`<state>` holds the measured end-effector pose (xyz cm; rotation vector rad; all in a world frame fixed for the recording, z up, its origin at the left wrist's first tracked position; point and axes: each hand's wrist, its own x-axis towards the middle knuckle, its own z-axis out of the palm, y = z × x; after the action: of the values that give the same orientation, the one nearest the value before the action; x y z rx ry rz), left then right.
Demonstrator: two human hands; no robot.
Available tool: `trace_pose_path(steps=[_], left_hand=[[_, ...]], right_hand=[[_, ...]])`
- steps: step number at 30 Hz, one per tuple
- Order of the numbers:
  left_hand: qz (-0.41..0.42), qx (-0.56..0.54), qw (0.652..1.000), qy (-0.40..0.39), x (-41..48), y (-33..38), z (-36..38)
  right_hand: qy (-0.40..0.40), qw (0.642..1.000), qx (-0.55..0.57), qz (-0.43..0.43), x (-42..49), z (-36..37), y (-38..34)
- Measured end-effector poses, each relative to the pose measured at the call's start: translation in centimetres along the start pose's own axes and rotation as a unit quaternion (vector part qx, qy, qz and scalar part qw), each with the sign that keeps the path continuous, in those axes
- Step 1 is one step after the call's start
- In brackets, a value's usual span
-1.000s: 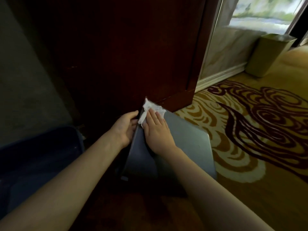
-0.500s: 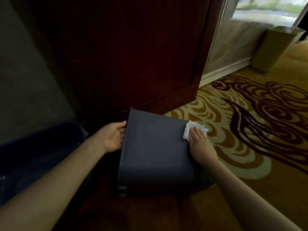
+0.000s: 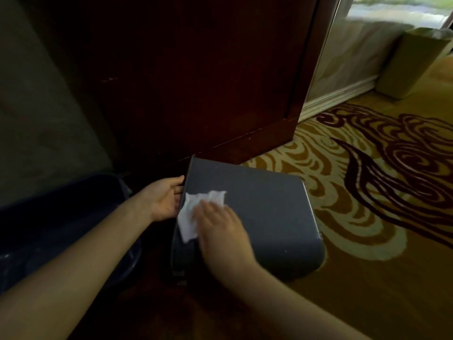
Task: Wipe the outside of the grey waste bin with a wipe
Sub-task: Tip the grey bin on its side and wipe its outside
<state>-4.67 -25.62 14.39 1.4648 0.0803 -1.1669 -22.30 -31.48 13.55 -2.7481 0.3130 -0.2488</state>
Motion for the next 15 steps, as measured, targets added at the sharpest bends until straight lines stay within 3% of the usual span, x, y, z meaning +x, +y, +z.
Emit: trace_pose_path(steps=[2,9,15], left_hand=[[0.002,-0.004,1.000,-0.011,0.3,-0.2,-0.2],[-0.005,0.003,1.000,-0.025,0.6,-0.2,-0.7],[-0.015,0.013,1.000,-0.018,0.7,0.3,-0.8]], right_hand=[[-0.045,0.999,-0.029,-0.003,0.2,1.6,-1.2],[-0.032,0.998,-0.043,-0.038,-0.6,2.7,1.7],[0.014,0.995,-0.047,0.086,-4.7,1.4,8.5]])
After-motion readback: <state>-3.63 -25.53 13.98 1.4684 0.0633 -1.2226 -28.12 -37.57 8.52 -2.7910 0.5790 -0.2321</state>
